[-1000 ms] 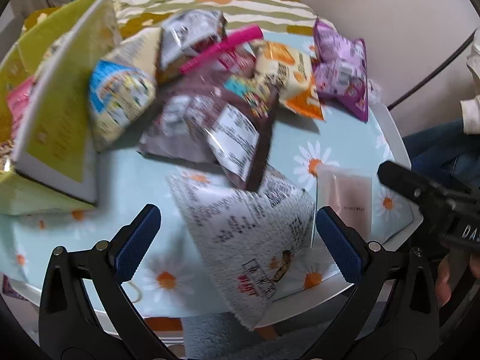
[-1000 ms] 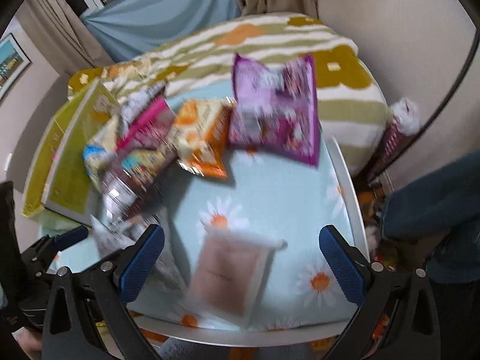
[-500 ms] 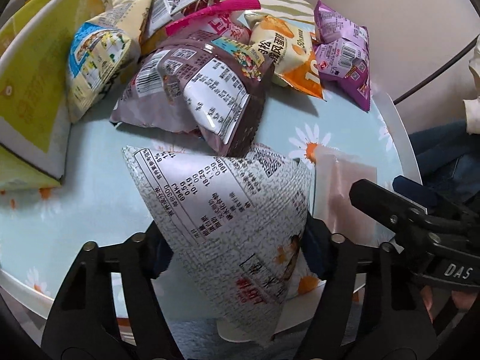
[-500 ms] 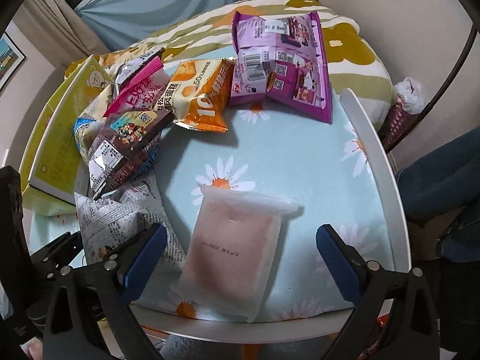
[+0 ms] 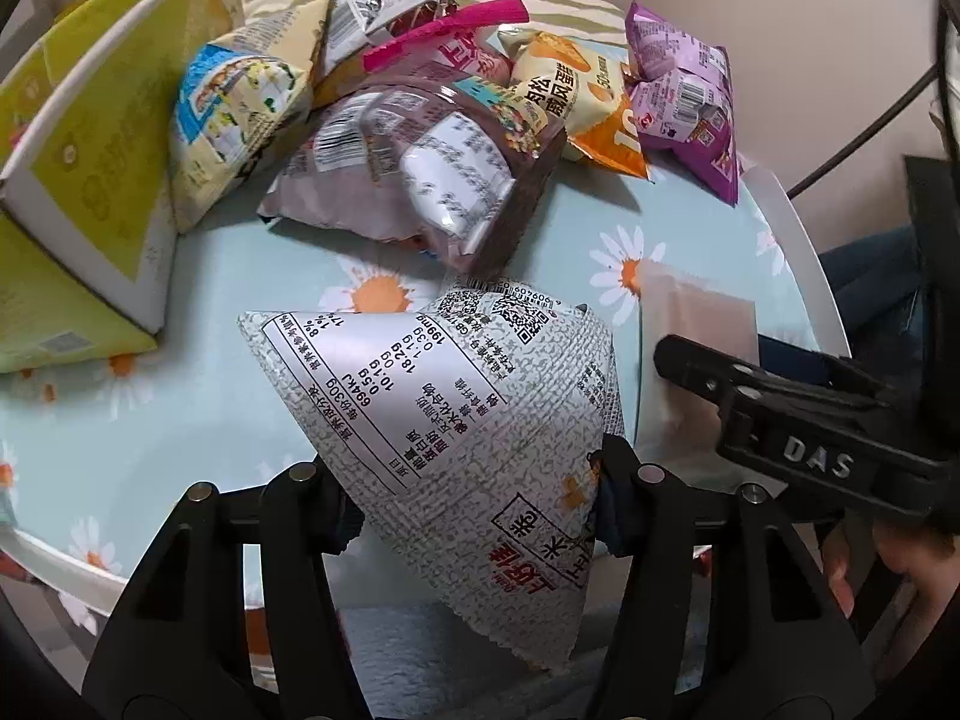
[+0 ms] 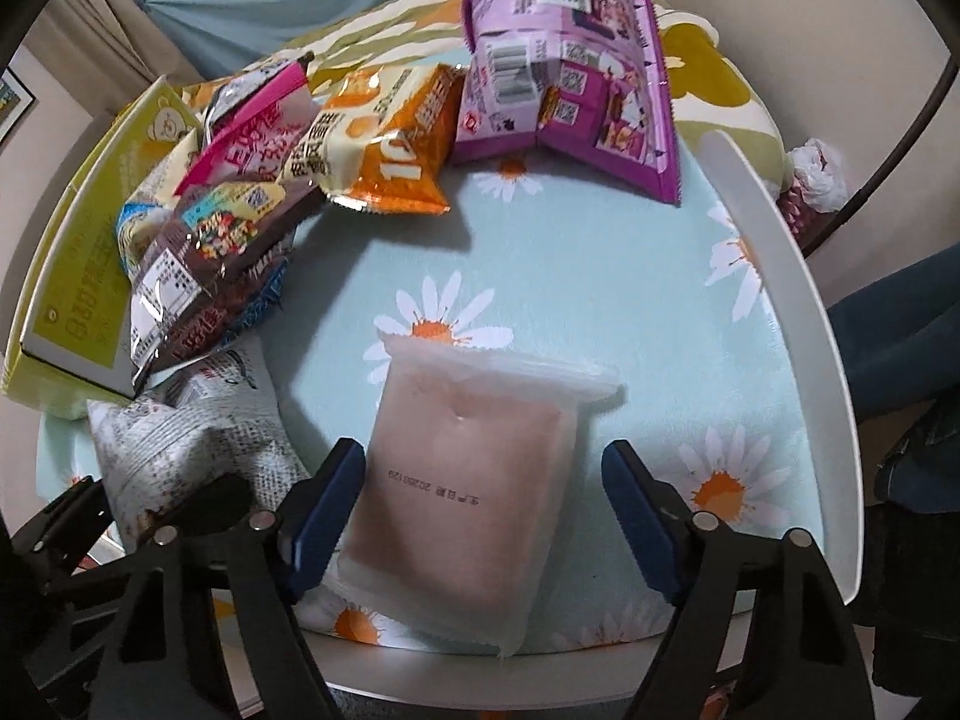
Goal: Organize snacks
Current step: 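Grasp the white printed bag with the left gripper while the right grasps the pale pink pouch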
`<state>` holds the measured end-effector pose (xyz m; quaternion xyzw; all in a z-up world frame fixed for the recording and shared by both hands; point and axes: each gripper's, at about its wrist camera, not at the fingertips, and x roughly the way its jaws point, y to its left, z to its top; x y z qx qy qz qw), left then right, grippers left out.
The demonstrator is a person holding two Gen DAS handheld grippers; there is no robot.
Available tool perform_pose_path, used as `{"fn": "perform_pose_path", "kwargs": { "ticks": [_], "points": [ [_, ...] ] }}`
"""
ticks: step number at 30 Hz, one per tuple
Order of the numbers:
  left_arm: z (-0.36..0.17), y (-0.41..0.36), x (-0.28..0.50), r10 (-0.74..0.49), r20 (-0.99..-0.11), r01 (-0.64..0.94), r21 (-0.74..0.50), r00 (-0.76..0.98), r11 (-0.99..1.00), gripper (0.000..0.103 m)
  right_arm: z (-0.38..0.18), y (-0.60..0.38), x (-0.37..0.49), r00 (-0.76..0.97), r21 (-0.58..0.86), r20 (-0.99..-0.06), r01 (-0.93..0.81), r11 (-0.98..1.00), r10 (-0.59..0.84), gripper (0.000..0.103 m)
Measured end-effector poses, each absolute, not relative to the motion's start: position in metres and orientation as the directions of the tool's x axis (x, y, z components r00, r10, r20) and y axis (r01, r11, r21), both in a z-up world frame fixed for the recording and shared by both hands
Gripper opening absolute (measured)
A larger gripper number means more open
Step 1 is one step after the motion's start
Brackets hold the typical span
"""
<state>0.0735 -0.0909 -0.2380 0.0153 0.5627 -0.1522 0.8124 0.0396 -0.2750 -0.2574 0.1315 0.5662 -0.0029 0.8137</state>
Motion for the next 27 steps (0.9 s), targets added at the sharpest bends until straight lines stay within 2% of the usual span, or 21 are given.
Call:
{"fn": "perform_pose_path", "kwargs": {
  "ticks": [3, 7, 12, 17, 27],
  "points": [
    [-0.237, -0.089, 0.071, -0.22, -0.921, 0.261, -0.136, 0.323, 0.956, 0.057, -0.262, -0.27, 0.042, 0.347, 0.213, -0.925, 0.137, 0.967, 0.155, 0.069],
    [-0.236, -0.083, 0.069, -0.214, -0.921, 0.253, -0.133, 0.326, 0.958, 0.056, -0.263, -0.256, 0.043, 0.351, 0.145, -0.931, 0.093, 0.985, 0.104, 0.068],
    [-0.234, -0.085, 0.066, -0.212, -0.918, 0.274, -0.12, 0.336, 0.954, 0.056, -0.263, -0.246, 0.043, 0.372, 0.087, -0.925, 0.006, 0.996, 0.079, 0.061],
    [-0.226, -0.096, 0.064, -0.23, -0.912, 0.303, -0.126, 0.339, 0.945, 0.056, -0.258, -0.254, 0.038, 0.385, 0.14, -0.914, 0.01, 0.99, 0.126, 0.06],
    [-0.192, -0.112, 0.058, -0.274, -0.888, 0.361, -0.135, 0.369, 0.923, 0.056, -0.215, -0.279, 0.023, 0.464, 0.183, -0.874, 0.04, 0.982, 0.144, 0.058]
  ]
}}
